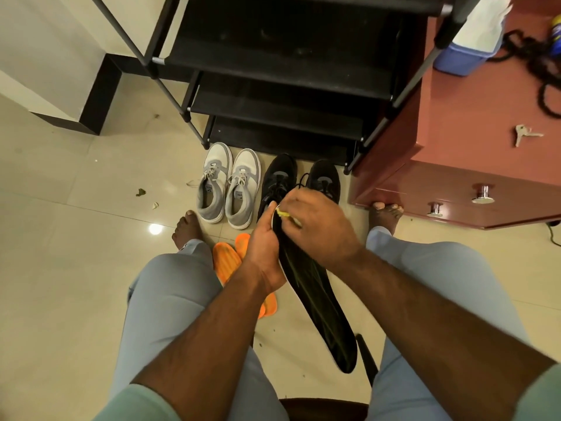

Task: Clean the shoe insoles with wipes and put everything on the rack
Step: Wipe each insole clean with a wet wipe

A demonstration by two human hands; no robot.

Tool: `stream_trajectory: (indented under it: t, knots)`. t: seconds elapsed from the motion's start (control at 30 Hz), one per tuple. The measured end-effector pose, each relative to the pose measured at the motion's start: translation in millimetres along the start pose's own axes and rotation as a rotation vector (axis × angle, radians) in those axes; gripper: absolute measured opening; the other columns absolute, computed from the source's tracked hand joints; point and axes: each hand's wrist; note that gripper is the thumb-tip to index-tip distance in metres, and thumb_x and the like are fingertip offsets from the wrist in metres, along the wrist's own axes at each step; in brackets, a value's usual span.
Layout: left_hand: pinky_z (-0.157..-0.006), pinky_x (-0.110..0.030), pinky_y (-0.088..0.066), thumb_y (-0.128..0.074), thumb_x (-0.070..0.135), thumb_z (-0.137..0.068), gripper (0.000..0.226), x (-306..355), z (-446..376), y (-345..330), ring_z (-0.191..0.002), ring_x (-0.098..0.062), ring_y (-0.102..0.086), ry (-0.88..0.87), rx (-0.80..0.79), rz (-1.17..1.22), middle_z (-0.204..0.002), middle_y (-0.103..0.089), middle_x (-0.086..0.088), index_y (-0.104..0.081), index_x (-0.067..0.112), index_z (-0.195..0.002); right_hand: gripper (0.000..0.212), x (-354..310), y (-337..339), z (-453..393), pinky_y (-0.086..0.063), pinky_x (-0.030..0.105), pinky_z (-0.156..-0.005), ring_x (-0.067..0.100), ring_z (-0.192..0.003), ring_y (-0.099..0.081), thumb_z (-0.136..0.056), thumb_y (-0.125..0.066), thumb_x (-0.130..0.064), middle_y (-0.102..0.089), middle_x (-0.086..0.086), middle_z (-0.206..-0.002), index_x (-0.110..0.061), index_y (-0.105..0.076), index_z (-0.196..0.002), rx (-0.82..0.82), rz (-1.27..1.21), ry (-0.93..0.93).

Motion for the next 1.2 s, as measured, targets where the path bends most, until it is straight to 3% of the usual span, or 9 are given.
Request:
stream_trajectory:
  t: [0.1, 0.23, 0.37, 0.53, 0.73, 0.93, 1.13, 1.2]
  knots:
    - [-0.074, -0.032, -0.057, -0.045, 0.053, -0.099, 0.051, -1, -2, 0, -0.091, -0.022, -0.073, -0.02, 0.004, 0.036, -0.096, -0.074, -0.009, -0.076, 0.013, -0.105, 0.018, -4, -1, 1, -0.05, 0.032, -0.076, 0.018, -0.084, -0.057, -0.085, -0.057, -0.014, -0.062, 0.006, -0.09, -0.006, -0.069, -0.096, -0.02, -0.005, 0.031]
    - [-0.082, -0.038, -0.055, -0.042, 0.057, -0.099, 0.058, 0, 2, -2, -0.1, -0.026, -0.071, -0.001, 0.043, -0.048, -0.108, -0.072, -0.015, -0.067, 0.011, -0.124, 0.017, 4, 2, -5, -0.05, 0.035, -0.079, 0.019, -0.086, -0.057, -0.086, -0.058, -0.013, -0.062, 0.006, -0.091, -0.007, -0.07, -0.095, 0.048, -0.001, -0.058]
    - [-0.069, -0.025, -0.057, -0.048, 0.049, -0.095, 0.046, 1, 1, -3, -0.082, -0.015, -0.074, -0.031, 0.02, 0.042, -0.087, -0.074, -0.008, -0.074, 0.012, -0.104, 0.022, -12, -1, 8, -0.047, 0.029, -0.073, 0.018, -0.081, -0.056, -0.084, -0.052, -0.014, -0.062, 0.007, -0.087, -0.004, -0.07, -0.092, -0.042, -0.001, 0.075]
    - [-0.084, -0.036, -0.054, -0.046, 0.053, -0.098, 0.052, 1, 3, -3, -0.095, -0.024, -0.073, -0.011, 0.042, -0.057, -0.101, -0.073, -0.012, -0.07, 0.012, -0.116, 0.02, 2, 0, -3, -0.05, 0.037, -0.078, 0.02, -0.086, -0.057, -0.085, -0.056, -0.012, -0.062, 0.007, -0.091, -0.004, -0.069, -0.097, 0.006, 0.002, -0.008]
    - [-0.082, -0.034, -0.051, -0.033, 0.05, -0.103, 0.042, 10, 2, 1, -0.09, -0.017, -0.073, -0.069, 0.026, -0.089, -0.101, -0.075, -0.004, -0.066, 0.033, -0.124, 0.02, -15, 3, 21, -0.05, 0.035, -0.071, 0.023, -0.083, -0.056, -0.082, -0.054, -0.005, -0.063, 0.007, -0.089, -0.005, -0.071, -0.092, -0.113, -0.061, 0.13]
    - [-0.083, -0.033, -0.057, -0.041, 0.052, -0.1, 0.05, 4, 1, -1, -0.111, -0.022, -0.068, -0.056, 0.012, -0.021, -0.124, -0.068, -0.007, -0.057, 0.025, -0.14, 0.019, -4, 0, -2, -0.048, 0.035, -0.077, 0.025, -0.082, -0.058, -0.083, -0.057, -0.003, -0.064, 0.009, -0.092, -0.003, -0.07, -0.099, -0.005, -0.004, 0.085]
    - [-0.079, -0.033, -0.057, -0.034, 0.053, -0.102, 0.045, 10, -1, 4, -0.083, -0.017, -0.066, -0.106, -0.022, -0.038, -0.094, -0.067, -0.004, -0.062, 0.034, -0.131, 0.025, -16, 5, 28, -0.054, 0.041, -0.067, 0.026, -0.076, -0.059, -0.081, -0.047, -0.009, -0.064, 0.008, -0.083, -0.006, -0.071, -0.085, -0.136, -0.101, 0.176]
    - [-0.074, -0.032, -0.057, -0.033, 0.052, -0.103, 0.043, 8, -1, 3, -0.083, -0.017, -0.071, -0.091, -0.057, -0.076, -0.094, -0.072, -0.004, -0.059, 0.036, -0.133, 0.028, -14, 6, 25, -0.055, 0.042, -0.068, 0.025, -0.075, -0.059, -0.081, -0.044, -0.012, -0.063, 0.007, -0.082, -0.006, -0.071, -0.085, -0.127, -0.076, 0.164]
Point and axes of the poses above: each hand's wrist, its own z-axis away from the middle knuckle, its own y-axis out of the back of the hand, x = y × z
